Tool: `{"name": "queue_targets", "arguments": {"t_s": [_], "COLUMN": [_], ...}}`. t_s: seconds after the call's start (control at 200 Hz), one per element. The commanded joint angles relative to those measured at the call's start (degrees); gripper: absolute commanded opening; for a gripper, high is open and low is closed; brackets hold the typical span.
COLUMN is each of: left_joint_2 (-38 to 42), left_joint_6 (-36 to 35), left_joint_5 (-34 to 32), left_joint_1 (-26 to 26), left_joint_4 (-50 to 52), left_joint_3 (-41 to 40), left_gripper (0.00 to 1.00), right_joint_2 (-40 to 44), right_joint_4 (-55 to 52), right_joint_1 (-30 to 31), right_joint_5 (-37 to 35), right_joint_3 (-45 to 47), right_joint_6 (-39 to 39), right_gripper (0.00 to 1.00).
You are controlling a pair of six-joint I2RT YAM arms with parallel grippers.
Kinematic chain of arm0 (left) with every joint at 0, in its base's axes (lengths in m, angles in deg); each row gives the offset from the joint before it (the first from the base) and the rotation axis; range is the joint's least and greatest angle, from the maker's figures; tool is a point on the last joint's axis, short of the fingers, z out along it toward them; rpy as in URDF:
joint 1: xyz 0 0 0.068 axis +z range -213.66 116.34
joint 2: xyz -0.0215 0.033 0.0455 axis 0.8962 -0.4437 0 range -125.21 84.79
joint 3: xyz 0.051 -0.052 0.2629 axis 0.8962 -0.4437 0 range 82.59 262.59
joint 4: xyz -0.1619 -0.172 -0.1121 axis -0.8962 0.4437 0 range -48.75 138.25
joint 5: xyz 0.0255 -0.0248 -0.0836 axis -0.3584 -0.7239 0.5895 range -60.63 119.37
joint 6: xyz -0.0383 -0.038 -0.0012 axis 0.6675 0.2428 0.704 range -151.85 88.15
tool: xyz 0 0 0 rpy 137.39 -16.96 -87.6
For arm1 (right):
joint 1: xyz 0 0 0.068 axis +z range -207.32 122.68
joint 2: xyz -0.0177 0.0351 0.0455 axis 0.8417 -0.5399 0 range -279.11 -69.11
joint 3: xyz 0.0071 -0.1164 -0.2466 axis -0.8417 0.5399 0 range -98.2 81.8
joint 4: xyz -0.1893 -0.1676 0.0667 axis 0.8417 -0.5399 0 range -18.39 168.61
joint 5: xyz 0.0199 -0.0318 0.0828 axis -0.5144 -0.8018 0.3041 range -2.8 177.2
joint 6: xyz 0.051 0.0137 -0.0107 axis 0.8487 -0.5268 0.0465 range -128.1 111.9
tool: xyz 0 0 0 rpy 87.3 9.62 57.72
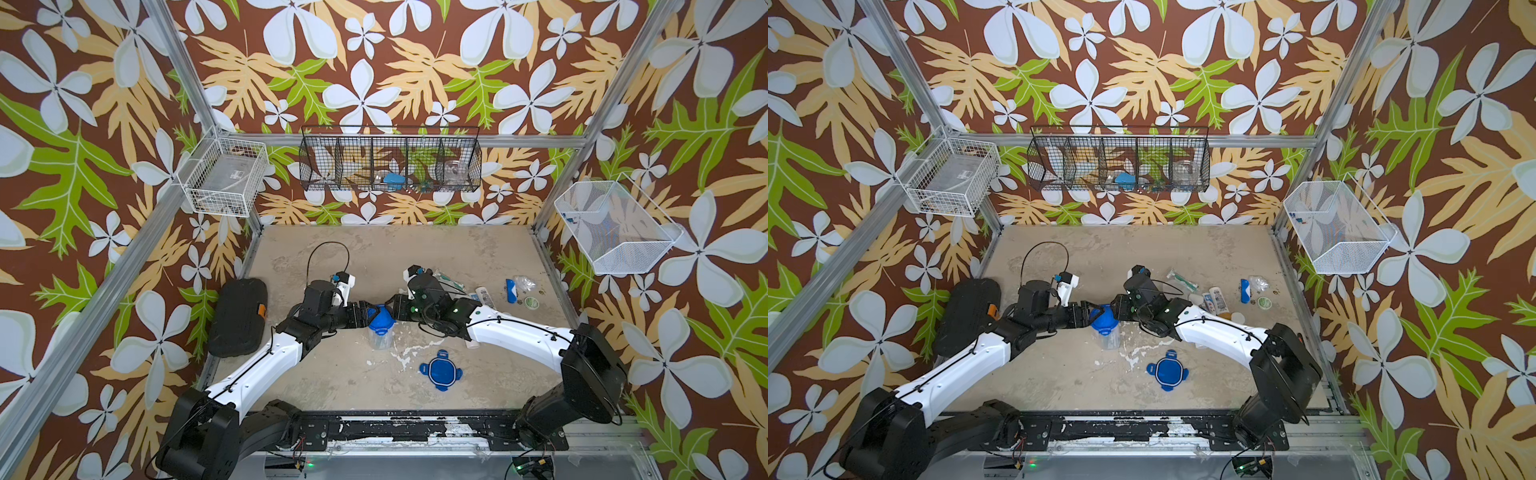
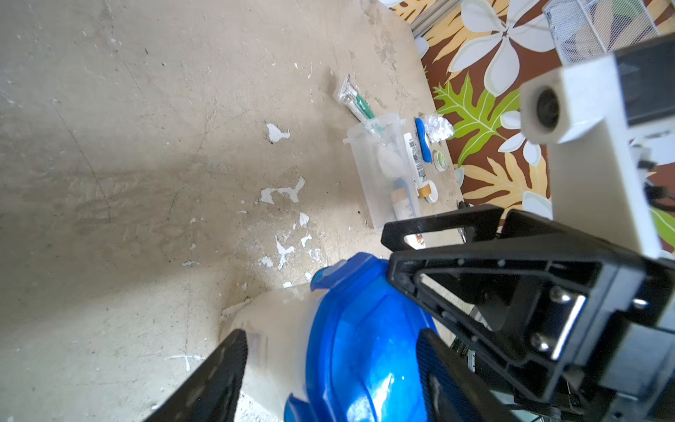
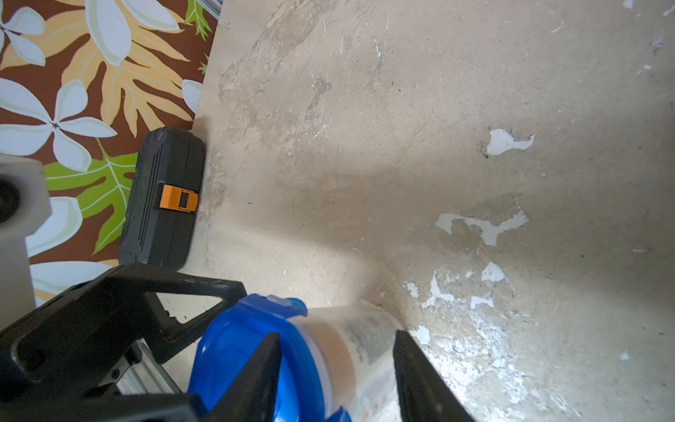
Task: Take out toiletry kits
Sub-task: Adjust the container at the center of the board.
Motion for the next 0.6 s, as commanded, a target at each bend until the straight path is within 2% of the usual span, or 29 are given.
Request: {"name": "queue_targets", "arguments": {"t_s": [0.0,0.135,0.28,0.345,0.46,0.525,0.596], "left_joint_2": [0.68,1.44,2.35,2.88,2.70,1.96,1.15], "left_joint_6": [0.45,1.18,1.37,1.66,1.41,0.96,0.29], "left_joint_5": [0.22,1.18,1.11,1.15,1.38,1.11,1.03], "left_joint_1": [-0.43,-0.61,-0.61,-0.61,-0.78,-0.79,-0.88], "left_joint_4": [-0.32,-0.99,-0.52,-0.51,-0.51,-0.43,-0.14], "left_joint_3": [-1.01,-2.23,-2.48,-1.95,-0.70,-0.71,-0.90], "left_gripper": [0.75,0.75,0.75,0.76,0.78,0.78,0.78], "right_joint_2": [1.96,7.36,12.06,15.81,17.98,16.09,12.79], "right_joint_4": [-4.28,6.03,7.84,7.98,-0.49,-3.06,-1.72], "right_joint_1": [0.07,0.03,0.06,0.06,0.07,-0.02,-0.02], "right_joint_5": [0.03,1.50,-1.10,-4.48,-11.12,-10.13,-5.43], "right_joint_3": [0.86,6.47,10.01,13.35,14.53,14.22,14.18], "right_joint_6": [-2.53,-0.62,3.31,5.63,7.20,6.36,5.13], "right_gripper": [0.55,0.61,0.67,0.66,0.61,0.57,0.56]}}
